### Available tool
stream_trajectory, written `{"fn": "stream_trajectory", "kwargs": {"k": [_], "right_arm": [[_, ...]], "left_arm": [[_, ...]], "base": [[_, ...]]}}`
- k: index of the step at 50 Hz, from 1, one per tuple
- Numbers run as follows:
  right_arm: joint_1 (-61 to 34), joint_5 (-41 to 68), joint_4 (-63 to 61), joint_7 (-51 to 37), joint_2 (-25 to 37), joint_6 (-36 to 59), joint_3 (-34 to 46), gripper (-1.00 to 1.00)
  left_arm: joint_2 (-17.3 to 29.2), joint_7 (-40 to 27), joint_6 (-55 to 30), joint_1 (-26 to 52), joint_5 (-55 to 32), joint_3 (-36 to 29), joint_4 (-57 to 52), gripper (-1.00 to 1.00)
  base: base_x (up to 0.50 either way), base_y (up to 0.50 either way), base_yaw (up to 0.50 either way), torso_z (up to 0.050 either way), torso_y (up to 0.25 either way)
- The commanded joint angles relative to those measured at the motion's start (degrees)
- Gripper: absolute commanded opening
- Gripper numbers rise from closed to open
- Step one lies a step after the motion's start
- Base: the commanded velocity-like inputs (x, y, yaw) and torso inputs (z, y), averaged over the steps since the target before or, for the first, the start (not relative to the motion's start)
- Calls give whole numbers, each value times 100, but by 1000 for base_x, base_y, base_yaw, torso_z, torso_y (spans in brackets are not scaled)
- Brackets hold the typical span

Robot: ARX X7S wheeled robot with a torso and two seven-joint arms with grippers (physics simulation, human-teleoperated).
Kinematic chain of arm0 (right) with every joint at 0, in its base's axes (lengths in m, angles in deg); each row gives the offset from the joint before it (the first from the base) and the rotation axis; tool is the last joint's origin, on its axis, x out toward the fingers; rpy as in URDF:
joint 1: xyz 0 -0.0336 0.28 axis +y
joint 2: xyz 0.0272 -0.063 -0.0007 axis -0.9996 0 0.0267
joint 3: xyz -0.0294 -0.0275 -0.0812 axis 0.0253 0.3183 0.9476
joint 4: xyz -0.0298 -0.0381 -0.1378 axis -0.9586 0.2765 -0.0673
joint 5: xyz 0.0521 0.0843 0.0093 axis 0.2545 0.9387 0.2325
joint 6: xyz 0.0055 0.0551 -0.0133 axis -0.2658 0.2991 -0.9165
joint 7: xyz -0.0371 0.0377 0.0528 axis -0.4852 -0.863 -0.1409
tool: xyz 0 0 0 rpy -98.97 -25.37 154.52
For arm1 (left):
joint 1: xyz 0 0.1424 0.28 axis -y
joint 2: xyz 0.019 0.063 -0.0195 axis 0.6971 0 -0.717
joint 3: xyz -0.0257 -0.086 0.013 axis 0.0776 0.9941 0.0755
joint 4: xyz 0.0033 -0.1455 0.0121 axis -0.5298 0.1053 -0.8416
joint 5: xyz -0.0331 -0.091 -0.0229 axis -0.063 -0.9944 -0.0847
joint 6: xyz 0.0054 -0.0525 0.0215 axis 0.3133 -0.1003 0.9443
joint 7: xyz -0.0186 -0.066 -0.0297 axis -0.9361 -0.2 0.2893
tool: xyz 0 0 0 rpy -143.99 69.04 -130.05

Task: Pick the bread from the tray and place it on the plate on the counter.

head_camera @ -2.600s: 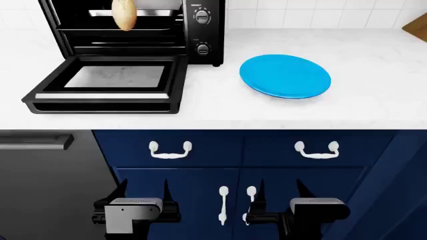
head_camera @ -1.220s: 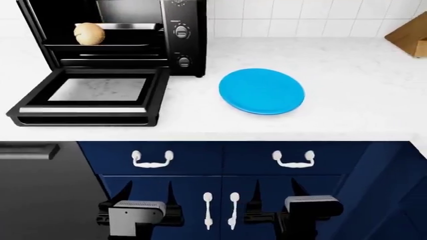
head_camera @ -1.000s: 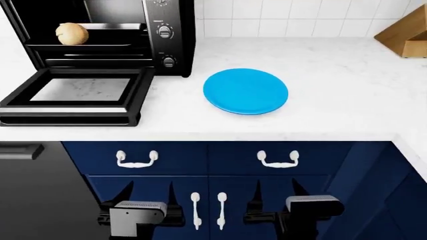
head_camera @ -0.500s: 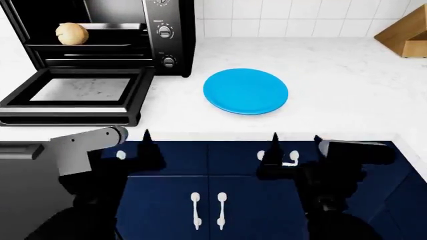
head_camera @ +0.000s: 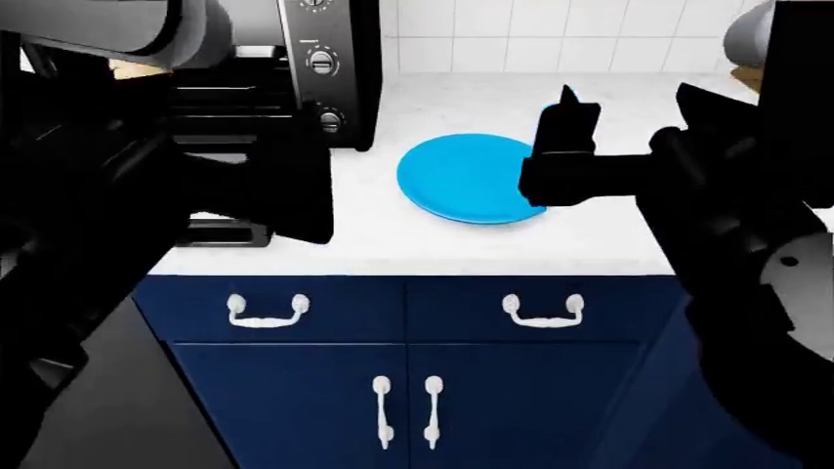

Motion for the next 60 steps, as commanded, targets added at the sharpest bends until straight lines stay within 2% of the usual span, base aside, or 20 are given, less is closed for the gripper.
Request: {"fn": "stream_trajectory", "kwargs": {"k": [1,3,7,9,10,12,16,23,40,45,46,50,53,60], "right_arm": [[-1985,755,1583,-180,138,-26,836,100],[-2254,382,2018,271,117,100,846,100],[-2410,-748,2793,1561,208,187,953,100],[-2478,-1494,3248,2281,296,159,1226,100],[-2586,-1669,3575,2453,275,189,1340,100],[-2902,-2225,4137,2801,230,74,1576,100],[-3376,-2860,4846,3156,263,124,2003,100],[-3631,-3518,5602,3376,352,4,2396,100],[-3391,-3276,5136,2992,1219,318,2144,100],[-3432,-3244,5149,3069,1085,349,2198,100],[-3432,-3199,5115,3087,1061,356,2184,100],[-3439,-3216,5135,3153,1016,337,2223,100],[-3385,-3259,5175,3209,1013,262,2243,100],[-3384,-3205,5137,3226,1015,282,2230,100]], "left_arm": [[193,-84,-379,2064,-833,-1028,1588,100],[120,-39,-586,2165,-897,-1259,1936,100],[166,337,-764,2259,-382,-1141,2294,100],[218,937,-939,2186,397,-974,2450,100],[246,1014,-1022,2199,589,-1016,2606,100],[249,1053,-1097,2310,420,-1092,3017,100],[381,1038,-1139,2396,414,-1088,3184,100],[465,886,-1098,2292,148,-1121,2871,100],[678,892,-1029,2299,-19,-1061,2845,100],[719,863,-934,2289,34,-1012,2818,100],[746,669,-756,2252,-311,-1042,2924,100],[694,695,-819,2335,-377,-1095,3019,100],[665,415,-854,2415,-568,-1290,3099,100],[648,537,-836,2404,-599,-1253,3028,100]], "base": [[0,0,0,0,0],[0,0,0,0,0],[0,0,0,0,0],[0,0,0,0,0],[0,0,0,0,0],[0,0,0,0,0],[0,0,0,0,0],[0,0,0,0,0],[0,0,0,0,0],[0,0,0,0,0],[0,0,0,0,0],[0,0,0,0,0],[0,0,0,0,0],[0,0,0,0,0]]}}
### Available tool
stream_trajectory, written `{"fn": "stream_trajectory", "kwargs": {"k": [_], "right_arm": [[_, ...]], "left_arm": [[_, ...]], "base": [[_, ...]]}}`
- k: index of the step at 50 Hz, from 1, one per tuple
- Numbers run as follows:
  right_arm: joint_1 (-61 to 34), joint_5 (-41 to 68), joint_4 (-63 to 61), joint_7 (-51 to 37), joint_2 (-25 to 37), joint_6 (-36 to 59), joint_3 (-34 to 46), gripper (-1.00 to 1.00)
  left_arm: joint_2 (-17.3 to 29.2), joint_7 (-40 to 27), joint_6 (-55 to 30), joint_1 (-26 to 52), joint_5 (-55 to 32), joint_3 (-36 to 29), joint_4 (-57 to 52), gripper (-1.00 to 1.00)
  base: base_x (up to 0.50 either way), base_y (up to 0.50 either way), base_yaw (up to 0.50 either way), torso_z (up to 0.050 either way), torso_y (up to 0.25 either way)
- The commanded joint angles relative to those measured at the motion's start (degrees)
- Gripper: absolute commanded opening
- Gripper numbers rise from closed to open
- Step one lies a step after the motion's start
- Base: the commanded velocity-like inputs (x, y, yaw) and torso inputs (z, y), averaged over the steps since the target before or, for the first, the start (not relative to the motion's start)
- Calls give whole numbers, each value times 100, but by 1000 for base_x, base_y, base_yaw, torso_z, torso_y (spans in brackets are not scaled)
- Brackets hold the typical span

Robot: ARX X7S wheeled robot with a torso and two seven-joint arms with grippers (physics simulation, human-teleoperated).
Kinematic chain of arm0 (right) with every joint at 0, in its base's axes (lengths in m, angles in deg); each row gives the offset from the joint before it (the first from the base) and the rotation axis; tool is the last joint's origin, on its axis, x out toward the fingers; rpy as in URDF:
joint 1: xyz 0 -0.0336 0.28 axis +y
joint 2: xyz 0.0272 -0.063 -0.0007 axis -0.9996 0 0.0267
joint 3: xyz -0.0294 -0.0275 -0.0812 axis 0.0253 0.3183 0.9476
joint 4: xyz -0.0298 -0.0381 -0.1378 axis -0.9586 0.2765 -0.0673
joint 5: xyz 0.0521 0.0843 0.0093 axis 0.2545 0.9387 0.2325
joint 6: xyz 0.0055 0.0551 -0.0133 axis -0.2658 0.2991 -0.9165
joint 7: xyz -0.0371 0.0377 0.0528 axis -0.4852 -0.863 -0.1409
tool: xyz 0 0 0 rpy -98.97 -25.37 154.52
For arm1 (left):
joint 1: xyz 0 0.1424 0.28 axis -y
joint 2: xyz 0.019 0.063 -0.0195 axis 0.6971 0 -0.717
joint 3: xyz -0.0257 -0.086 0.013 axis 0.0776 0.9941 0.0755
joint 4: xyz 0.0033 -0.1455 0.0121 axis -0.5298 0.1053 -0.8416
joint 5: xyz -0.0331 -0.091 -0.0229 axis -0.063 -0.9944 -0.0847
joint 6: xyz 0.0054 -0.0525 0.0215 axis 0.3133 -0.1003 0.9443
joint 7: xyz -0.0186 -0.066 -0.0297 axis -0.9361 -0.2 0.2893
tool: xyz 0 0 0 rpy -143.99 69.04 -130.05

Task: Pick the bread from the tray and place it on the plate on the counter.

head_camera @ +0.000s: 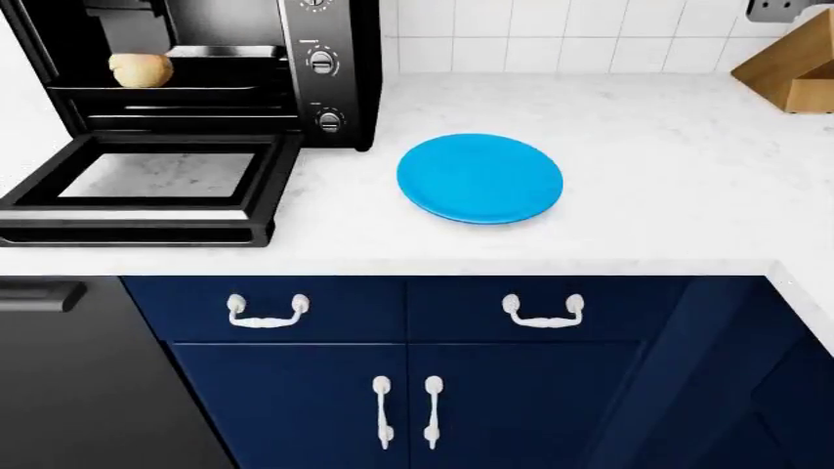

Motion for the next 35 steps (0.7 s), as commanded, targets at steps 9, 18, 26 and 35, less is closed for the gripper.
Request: {"fn": "stream_trajectory", "kwargs": {"k": [9,18,26,35], "right_arm": [[18,89,-160,395,-10,-35,65,100],[84,-17,-67,423,-52,-89,160,100],[226,-109,29,517,-62,-204,233,100],[243,-244,107,596,-160,-301,348,100]], "left_arm": [[12,-77,48,48,-221,-112,17,100],[91,-453,242,138,-856,-238,-152,100],[721,-1296,671,2166,-3123,-2349,-331,100],[1071,-1310,660,2979,-3845,-3671,-318,100]], "base": [[174,0,0,0,0],[500,0,0,0,0],[500,0,0,0,0],[211,0,0,0,2]]}}
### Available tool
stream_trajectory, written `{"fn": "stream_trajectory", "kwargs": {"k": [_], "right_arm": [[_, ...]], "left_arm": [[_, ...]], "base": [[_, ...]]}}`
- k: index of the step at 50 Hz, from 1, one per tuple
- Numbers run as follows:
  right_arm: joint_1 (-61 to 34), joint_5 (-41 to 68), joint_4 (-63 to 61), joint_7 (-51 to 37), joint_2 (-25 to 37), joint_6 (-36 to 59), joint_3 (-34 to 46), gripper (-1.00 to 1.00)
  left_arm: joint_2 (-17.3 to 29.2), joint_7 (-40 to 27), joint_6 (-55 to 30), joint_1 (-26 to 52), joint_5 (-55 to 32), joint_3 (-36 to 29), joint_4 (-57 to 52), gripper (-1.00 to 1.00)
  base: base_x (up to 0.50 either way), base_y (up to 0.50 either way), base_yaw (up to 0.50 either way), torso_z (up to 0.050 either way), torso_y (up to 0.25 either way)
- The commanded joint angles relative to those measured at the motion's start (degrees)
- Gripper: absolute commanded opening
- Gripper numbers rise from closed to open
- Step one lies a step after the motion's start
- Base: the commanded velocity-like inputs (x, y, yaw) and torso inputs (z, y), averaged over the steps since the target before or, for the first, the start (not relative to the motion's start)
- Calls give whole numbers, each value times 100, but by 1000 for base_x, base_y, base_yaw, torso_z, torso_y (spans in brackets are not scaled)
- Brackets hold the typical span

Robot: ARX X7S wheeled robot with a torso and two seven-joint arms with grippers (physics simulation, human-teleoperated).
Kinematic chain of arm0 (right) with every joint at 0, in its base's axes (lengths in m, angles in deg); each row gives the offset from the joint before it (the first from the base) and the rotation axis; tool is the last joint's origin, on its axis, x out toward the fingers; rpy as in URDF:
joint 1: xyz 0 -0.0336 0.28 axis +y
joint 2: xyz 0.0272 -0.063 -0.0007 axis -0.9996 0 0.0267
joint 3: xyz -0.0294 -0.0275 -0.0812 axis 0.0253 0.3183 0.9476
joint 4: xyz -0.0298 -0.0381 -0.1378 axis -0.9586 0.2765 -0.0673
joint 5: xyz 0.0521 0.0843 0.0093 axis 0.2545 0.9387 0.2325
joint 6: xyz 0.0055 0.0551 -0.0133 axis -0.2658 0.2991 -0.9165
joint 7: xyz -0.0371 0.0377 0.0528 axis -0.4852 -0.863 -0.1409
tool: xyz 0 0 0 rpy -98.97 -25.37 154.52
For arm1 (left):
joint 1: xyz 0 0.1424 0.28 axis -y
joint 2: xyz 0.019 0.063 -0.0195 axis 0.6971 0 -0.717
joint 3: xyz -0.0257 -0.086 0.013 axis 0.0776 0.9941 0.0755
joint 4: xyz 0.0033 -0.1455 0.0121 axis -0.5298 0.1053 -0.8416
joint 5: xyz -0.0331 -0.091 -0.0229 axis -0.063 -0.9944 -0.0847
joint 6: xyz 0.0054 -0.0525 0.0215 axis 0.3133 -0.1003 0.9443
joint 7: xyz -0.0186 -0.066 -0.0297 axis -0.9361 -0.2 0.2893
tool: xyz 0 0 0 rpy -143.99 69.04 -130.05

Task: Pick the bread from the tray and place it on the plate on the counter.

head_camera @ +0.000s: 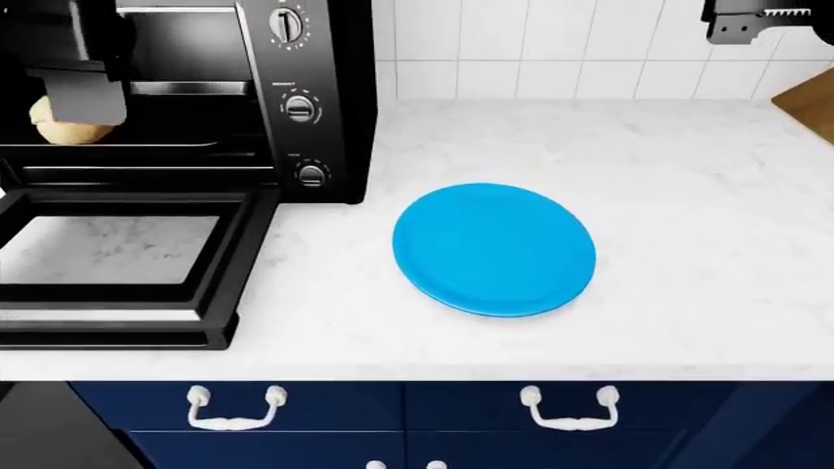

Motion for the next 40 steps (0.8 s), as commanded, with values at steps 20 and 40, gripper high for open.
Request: {"fn": "stream_trajectory", "kwargs": {"k": [20,40], "right_arm": [[204,-344,305,426,-267,-326,352,100],[268,-409,350,361,-250,-371,388,100]], "left_arm": [[426,-282,-1274,1087,-1023,-2121,1062,100],[499,-282,-1410,1087,-762,-1975,1635,100]], "base": [[166,0,0,0,0],[150,0,0,0,1]]}}
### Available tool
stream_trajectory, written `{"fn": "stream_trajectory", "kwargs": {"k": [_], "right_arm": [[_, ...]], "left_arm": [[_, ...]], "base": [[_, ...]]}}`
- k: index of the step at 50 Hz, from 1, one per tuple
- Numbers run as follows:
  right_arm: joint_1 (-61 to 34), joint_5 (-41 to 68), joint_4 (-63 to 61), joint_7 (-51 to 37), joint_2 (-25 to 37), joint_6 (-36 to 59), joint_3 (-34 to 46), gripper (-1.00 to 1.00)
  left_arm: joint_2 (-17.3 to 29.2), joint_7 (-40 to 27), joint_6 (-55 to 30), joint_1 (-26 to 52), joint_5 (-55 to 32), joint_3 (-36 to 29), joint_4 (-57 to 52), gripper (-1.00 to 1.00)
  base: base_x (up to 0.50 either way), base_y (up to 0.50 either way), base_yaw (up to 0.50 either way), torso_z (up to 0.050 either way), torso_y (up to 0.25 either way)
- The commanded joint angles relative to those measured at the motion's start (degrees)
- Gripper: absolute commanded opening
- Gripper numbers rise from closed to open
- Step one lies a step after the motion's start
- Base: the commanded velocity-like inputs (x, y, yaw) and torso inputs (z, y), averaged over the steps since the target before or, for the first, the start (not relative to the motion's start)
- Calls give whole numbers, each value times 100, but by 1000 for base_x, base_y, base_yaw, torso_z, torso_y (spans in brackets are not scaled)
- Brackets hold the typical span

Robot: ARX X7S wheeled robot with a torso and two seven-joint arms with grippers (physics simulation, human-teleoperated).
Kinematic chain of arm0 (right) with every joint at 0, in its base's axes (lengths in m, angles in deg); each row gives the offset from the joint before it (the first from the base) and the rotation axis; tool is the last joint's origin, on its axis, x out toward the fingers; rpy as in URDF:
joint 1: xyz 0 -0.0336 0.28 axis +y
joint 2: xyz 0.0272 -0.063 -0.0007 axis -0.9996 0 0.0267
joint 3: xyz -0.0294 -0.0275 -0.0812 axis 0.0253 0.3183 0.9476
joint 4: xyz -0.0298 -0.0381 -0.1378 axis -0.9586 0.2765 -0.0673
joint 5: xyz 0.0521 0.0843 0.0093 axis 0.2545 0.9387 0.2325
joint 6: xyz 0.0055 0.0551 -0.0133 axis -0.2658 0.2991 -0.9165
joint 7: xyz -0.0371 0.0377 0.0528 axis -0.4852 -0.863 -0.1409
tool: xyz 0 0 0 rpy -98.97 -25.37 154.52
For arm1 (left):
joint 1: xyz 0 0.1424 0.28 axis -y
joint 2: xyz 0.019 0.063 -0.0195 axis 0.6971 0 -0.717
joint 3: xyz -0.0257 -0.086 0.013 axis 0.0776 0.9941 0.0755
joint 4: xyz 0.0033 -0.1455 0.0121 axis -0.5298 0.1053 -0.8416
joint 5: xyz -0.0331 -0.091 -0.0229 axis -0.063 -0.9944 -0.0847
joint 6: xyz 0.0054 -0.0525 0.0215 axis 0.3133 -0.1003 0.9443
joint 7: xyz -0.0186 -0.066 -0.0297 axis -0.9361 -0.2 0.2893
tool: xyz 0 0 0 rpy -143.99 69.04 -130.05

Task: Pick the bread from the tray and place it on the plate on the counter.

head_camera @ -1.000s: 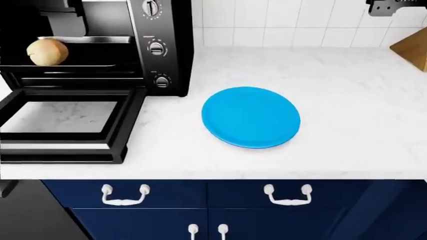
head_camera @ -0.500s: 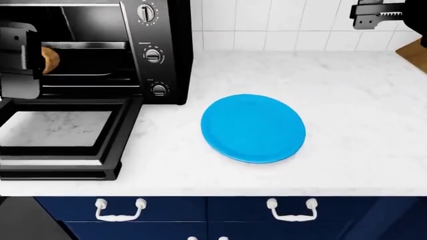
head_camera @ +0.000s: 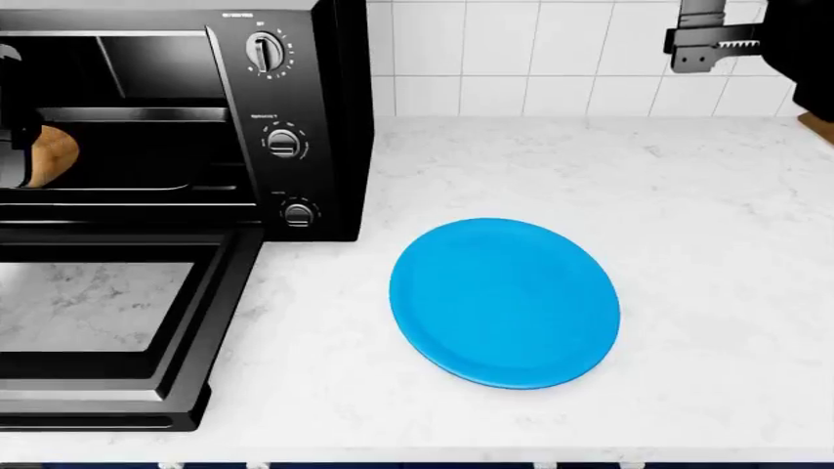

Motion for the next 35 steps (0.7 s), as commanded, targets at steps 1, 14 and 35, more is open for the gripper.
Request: {"fn": "stream_trajectory", "kwargs": {"k": [1,14,35], "right_arm": [[38,-46,29,19,-2,-45,36,100],[148,-72,20,39,23,-130,49,100],[333,-211,164,113,-11,-317,139,100]], "left_arm": [[55,-5,-60,23,121,69,354,100],[-527,-5,-853,23,1167,686,1574,100],[-793,-4,-1070,23,1022,235,2090,100]], "base": [[0,0,0,0,0],[0,0,0,0,0],[0,0,0,0,0]]}}
